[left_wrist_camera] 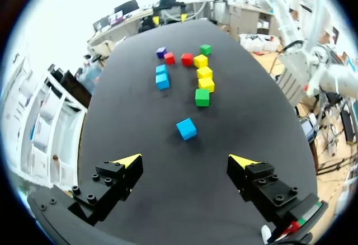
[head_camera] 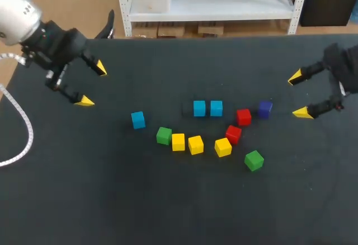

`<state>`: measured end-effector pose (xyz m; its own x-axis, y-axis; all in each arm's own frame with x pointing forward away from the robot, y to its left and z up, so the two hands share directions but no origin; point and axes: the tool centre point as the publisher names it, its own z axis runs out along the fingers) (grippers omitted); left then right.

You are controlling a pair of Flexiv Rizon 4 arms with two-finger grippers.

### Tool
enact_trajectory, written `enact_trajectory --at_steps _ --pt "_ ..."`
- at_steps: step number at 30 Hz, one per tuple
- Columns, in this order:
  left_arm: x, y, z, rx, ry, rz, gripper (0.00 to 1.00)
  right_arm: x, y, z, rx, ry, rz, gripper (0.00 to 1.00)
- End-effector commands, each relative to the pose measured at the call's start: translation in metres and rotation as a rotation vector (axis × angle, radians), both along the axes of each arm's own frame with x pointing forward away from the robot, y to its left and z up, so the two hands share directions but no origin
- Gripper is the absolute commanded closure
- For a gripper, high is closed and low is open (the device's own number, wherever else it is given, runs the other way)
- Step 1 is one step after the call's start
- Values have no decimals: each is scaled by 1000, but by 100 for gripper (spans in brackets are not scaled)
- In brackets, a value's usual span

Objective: Place the blue cubes, place green cubes on the blue cubes, place the yellow cubes on the green cubes, then place the red cubes on the yellow cubes, and place purple cube on the red cubes.

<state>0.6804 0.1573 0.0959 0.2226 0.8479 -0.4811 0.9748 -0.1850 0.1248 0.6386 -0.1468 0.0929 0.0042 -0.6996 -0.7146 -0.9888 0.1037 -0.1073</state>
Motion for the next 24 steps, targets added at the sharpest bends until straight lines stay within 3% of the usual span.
enact_trajectory --at_steps 1,3,12,24 --pt "-6 -18 -16 62 1 67 0 0 0 0 2 0 1 0" --pt "-11 -23 -22 90 25 104 0 0 0 0 2 0 1 0" --pt "-30 -32 -32 200 21 193 0 0 0 0 2 0 1 0" --pt "-20 -49 -50 275 10 269 0 0 0 0 2 0 1 0"
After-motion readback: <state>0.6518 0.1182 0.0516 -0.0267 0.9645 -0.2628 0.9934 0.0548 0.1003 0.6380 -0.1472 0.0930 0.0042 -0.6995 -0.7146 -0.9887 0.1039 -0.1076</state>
